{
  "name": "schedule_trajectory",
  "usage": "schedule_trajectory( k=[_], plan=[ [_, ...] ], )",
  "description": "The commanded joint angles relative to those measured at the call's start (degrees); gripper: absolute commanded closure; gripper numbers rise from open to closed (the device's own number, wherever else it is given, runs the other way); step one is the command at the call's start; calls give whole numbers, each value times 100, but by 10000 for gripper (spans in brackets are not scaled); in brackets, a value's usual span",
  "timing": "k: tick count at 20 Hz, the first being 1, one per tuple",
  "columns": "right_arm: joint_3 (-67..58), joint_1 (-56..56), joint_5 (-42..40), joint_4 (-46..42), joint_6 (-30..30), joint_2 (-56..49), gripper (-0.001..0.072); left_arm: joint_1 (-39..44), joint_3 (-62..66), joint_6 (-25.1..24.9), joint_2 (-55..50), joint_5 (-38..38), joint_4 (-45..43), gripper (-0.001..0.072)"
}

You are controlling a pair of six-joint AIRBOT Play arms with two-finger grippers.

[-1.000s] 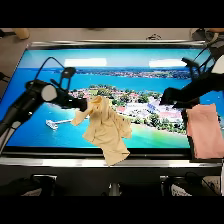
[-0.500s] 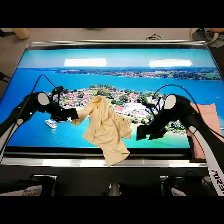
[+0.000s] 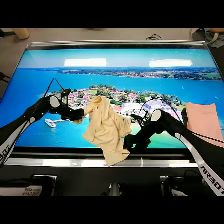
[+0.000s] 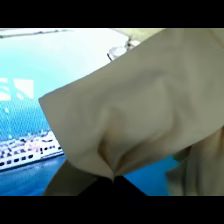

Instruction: Fold the shirts.

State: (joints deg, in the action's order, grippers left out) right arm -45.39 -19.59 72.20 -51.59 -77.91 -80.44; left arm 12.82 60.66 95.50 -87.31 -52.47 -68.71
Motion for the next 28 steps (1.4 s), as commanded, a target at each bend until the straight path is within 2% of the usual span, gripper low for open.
schedule_trajectory(
  k=[1,2,3,4,6,8,10,12,13,15,17,20,22,26,28],
  plan=[
    [70,-638,-831,256,-2,-317,74,11,122,-83,225,2,35,670],
    [68,-791,-1056,275,-98,-330,208,11,122,-85,393,7,33,670],
    [39,-828,-1073,343,-125,-330,503,4,125,-109,579,7,13,670],
    [-116,-785,-691,380,-225,-295,698,-2,149,-116,793,2,-42,670],
    [-667,-592,210,-175,-151,118,699,0,444,-284,1451,7,-439,671],
    [-1613,-155,953,-1425,-245,896,699,-2,1182,-297,2253,9,-1228,671],
    [-2949,468,1222,-2586,-389,1781,699,-46,2262,-254,3021,9,-1939,672],
    [-4269,1108,824,-2994,-684,2632,700,-212,3348,87,3628,7,-2494,672],
    [-4734,1364,260,-3010,-695,3023,700,-321,3753,282,3886,4,-2645,672],
    [-5202,1552,-422,-3005,-695,3613,700,-496,4103,356,4319,4,-2691,673],
    [-5239,1550,-699,-3014,-693,4004,699,-538,4116,356,4662,22,-2693,673],
    [-5239,1550,-229,-3320,-992,4122,699,-538,4116,361,4835,0,-2997,672],
    [-5237,1550,435,-3713,-1314,4015,698,-540,4111,356,4811,-2,-3274,672],
    [-4811,1550,2741,-3764,-1711,3265,698,-538,3781,356,4494,-195,-3421,672],
    [-3740,1550,2959,-3530,-1700,3042,698,-538,3117,356,4262,-168,-3421,671]
  ],
)
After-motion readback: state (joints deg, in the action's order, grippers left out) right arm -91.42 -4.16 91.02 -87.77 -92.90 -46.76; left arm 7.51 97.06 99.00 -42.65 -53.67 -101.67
